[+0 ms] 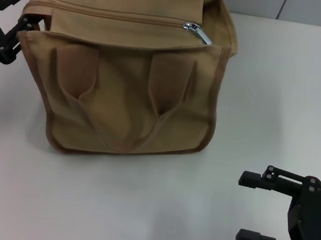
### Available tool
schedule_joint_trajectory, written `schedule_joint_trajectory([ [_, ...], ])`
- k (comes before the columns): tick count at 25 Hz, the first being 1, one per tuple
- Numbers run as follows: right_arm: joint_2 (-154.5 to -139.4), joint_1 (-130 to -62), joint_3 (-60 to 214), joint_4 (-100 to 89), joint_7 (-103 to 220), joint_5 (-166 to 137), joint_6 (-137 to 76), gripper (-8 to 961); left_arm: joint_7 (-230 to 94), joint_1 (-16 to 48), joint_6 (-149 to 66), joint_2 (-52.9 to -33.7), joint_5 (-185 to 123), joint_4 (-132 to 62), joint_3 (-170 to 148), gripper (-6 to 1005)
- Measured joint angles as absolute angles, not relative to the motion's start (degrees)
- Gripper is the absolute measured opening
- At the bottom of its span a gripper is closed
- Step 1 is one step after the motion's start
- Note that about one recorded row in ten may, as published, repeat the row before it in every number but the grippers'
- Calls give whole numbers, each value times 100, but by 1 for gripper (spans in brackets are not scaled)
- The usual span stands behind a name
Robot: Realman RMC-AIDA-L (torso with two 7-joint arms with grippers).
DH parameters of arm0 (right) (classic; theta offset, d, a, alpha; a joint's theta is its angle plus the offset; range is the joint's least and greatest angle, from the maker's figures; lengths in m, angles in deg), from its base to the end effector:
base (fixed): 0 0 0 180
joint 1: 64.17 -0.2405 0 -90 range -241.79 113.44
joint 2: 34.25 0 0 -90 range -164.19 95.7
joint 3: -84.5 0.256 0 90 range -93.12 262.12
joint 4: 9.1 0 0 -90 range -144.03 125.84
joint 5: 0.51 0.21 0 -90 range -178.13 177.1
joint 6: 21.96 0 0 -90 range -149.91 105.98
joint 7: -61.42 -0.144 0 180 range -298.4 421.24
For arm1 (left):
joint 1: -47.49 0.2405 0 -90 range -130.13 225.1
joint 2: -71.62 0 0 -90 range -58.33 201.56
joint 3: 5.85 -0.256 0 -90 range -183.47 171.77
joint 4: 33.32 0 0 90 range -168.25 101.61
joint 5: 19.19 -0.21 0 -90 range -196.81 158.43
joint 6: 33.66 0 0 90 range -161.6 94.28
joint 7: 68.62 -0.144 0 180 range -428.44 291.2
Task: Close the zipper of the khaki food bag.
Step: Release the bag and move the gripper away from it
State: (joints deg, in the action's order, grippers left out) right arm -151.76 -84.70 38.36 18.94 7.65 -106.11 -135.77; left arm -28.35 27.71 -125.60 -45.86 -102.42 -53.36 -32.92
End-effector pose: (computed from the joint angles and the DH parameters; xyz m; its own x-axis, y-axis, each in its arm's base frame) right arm 0.2693 0.2256 -0.0038 0.6948 -0.1061 -0.7113 -0.1269 -0.9916 0.0240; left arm -0.3185 0.2915 0.0466 0.6512 -0.1667 0.7404 0.5409 -0.5824 -0.6068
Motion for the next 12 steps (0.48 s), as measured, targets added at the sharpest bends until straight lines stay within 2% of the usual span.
schedule_joint_trajectory([
  [3,-15176,-8468,3839,1894,764,-10611,-13579,776,-2499,2786,-12566,-4550,-10339,-5508,-3327,543],
  [6,-15176,-8476,3845,1894,763,-10611,-13578,777,-1577,2826,-12648,-4470,-10622,-5979,-3360,607],
  [12,-15161,-8513,3887,1894,650,-10611,-13552,777,412,2872,-13294,-4103,-10835,-6716,-3367,736],
])
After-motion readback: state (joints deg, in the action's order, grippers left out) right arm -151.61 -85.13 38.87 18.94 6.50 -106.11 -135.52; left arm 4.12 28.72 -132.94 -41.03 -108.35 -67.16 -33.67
